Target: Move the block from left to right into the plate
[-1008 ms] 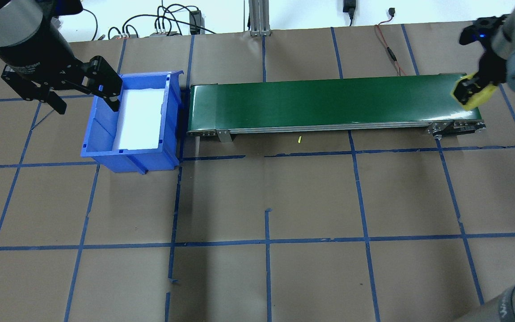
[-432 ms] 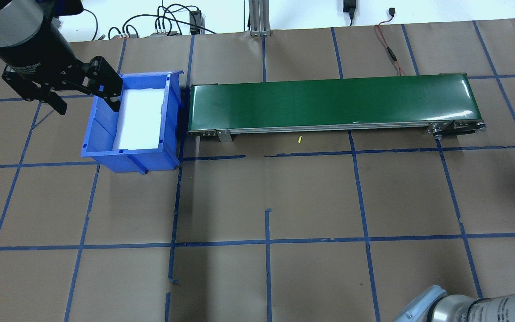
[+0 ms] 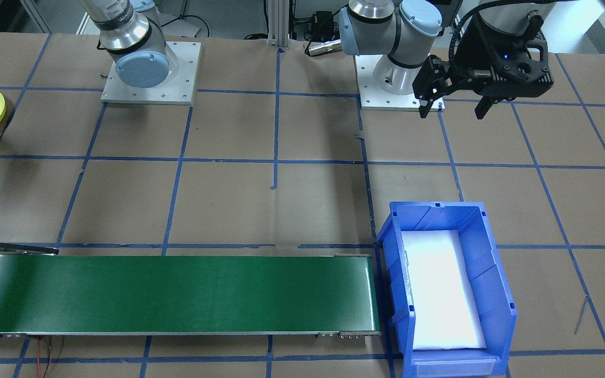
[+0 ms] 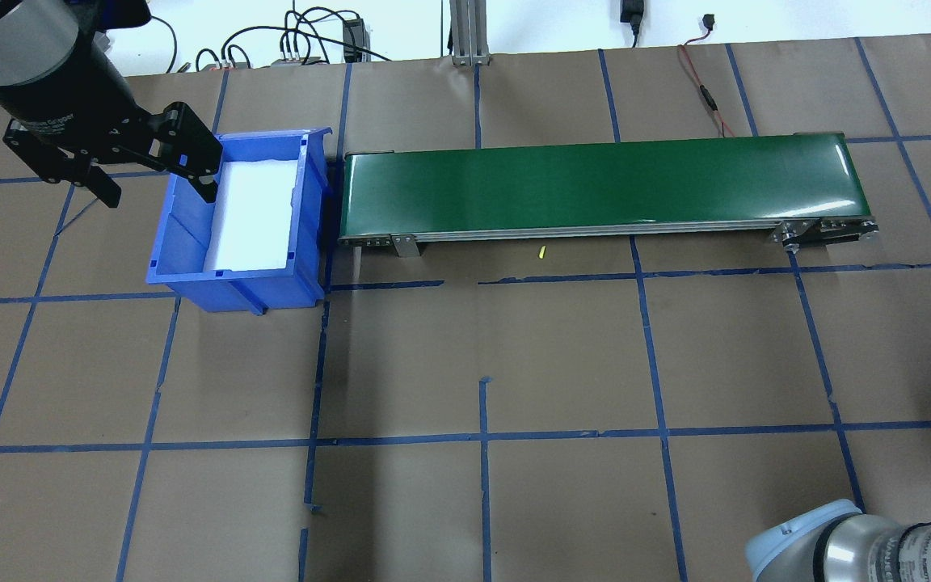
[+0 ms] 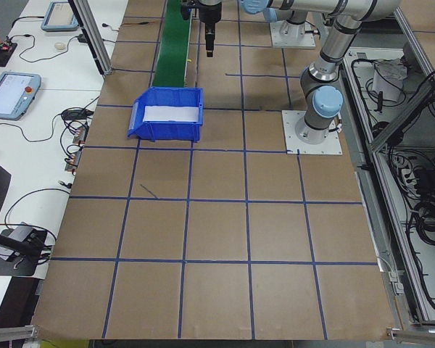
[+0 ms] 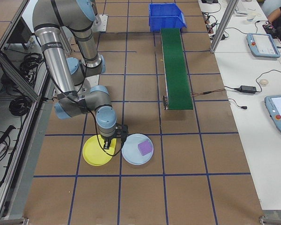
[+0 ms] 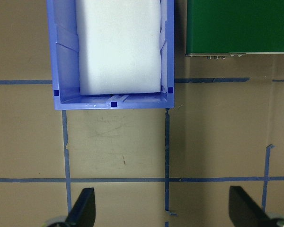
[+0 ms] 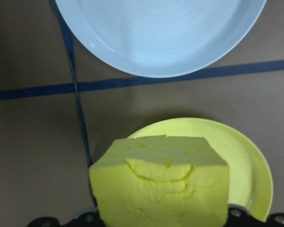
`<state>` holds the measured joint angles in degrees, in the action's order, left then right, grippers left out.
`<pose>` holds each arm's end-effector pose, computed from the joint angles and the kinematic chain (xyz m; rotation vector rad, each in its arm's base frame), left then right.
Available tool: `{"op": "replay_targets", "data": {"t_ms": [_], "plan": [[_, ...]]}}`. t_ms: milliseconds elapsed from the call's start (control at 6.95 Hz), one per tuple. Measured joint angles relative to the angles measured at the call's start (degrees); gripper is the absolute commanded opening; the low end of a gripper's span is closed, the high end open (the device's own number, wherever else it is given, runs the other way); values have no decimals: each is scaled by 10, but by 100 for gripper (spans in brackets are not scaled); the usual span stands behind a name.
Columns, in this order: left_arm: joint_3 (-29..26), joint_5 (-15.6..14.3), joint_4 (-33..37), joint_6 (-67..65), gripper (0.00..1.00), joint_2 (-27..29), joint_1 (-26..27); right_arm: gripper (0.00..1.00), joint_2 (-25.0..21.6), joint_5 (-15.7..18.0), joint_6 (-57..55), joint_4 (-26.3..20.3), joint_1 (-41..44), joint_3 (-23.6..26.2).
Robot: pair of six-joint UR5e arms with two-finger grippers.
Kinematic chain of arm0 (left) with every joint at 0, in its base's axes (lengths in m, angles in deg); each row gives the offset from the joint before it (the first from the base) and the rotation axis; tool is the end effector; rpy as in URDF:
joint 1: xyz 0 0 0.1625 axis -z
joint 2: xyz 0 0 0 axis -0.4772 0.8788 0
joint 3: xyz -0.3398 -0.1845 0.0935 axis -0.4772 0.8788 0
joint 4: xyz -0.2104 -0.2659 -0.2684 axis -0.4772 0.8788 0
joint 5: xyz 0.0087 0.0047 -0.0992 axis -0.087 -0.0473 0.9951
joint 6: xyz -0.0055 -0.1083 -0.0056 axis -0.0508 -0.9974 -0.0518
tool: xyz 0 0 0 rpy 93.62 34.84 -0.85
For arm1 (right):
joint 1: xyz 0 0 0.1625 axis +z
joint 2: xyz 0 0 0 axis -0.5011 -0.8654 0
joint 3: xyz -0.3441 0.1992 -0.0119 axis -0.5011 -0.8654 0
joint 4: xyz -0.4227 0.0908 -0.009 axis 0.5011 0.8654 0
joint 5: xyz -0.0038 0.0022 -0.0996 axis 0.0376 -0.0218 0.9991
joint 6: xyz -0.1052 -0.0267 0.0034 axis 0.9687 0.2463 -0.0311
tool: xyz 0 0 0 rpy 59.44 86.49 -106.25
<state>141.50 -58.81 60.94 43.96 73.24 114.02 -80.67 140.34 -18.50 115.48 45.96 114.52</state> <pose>-0.0942 -0.4957 0.4940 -0.0073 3.1354 0.0006 -0.4476 -0.2569 0.1985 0.1910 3.0615 0.1701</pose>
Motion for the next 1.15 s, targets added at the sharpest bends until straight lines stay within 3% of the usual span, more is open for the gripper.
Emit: {"op": "replay_targets", "data": {"t_ms": [288,720,1152], "plan": [[0,0,0,0,100,0,0,100,5,-16,14,2,-34,31],[0,0,0,0,100,0,0,100,1,-23,23,4,-17,6],[0,0,0,0,100,0,0,100,-52,-16,-117,-52,182,-68]]}}
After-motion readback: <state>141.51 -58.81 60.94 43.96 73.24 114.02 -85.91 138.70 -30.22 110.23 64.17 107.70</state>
